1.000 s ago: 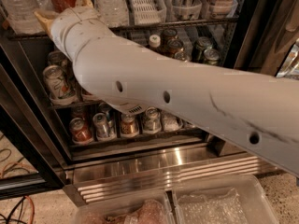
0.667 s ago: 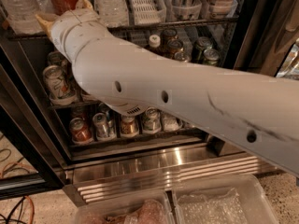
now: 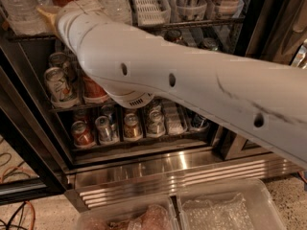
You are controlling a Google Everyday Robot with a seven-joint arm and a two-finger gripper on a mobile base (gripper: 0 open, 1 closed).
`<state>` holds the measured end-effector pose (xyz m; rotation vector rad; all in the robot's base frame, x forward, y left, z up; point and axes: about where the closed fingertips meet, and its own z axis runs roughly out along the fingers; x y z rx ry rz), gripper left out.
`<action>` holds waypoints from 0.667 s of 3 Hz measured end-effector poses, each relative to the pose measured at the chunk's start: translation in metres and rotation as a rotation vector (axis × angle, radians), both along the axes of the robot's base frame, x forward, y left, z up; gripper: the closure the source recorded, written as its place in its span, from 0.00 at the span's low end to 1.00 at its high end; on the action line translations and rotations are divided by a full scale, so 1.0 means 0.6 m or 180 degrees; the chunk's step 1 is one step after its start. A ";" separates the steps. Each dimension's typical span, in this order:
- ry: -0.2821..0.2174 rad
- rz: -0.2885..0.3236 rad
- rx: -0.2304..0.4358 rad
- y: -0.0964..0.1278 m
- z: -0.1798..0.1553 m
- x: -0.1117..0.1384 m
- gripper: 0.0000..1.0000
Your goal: Pick coke can from top shelf of fridge
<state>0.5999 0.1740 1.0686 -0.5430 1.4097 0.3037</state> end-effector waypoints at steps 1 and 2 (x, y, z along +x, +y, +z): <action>-0.0017 -0.0015 -0.0001 0.001 0.007 0.013 0.31; 0.0020 -0.0014 0.0037 0.008 0.000 0.022 0.31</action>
Offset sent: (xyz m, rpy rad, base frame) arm 0.0244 0.0090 -0.0129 0.0267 0.0330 -0.0060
